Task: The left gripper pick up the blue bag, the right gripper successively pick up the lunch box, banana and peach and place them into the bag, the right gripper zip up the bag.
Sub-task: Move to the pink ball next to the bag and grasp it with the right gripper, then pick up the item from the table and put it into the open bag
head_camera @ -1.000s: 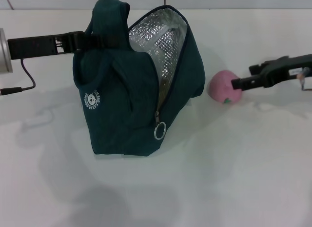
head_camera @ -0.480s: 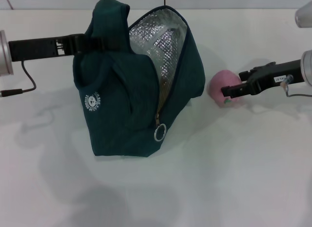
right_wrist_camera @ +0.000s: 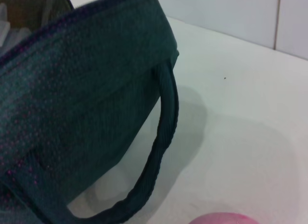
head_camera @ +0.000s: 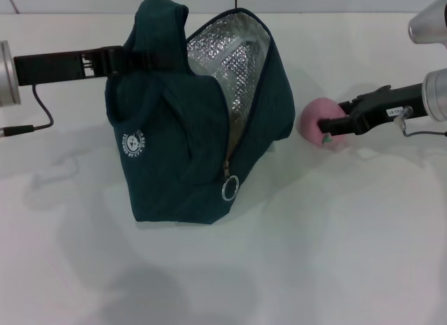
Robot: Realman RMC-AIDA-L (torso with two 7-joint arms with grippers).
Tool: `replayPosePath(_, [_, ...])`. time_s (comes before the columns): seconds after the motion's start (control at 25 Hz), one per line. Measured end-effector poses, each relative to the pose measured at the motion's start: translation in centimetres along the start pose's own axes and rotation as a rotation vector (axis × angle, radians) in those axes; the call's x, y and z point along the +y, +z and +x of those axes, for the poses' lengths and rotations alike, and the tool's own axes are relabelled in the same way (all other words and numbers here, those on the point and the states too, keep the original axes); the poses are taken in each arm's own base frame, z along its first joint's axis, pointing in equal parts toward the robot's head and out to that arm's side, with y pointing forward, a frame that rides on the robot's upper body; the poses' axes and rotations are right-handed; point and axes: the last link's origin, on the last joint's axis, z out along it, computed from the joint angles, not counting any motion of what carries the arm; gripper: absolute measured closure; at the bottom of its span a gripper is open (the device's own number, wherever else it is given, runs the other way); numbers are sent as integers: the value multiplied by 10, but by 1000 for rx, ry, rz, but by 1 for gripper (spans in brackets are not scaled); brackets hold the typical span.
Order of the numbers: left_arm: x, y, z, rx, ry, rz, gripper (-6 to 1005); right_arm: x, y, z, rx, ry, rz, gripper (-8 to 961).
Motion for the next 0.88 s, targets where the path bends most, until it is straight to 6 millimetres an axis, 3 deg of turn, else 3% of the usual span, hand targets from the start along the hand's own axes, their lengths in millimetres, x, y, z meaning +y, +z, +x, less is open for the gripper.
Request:
replayPosePath(0.52, [0,-1,0,2,1,1,960,0,0,-3,-4,-12,3,628])
replayPosePath(0.88, [0,-1,0,6,1,0,960,0,-1,-2,-2,-13,-4,719])
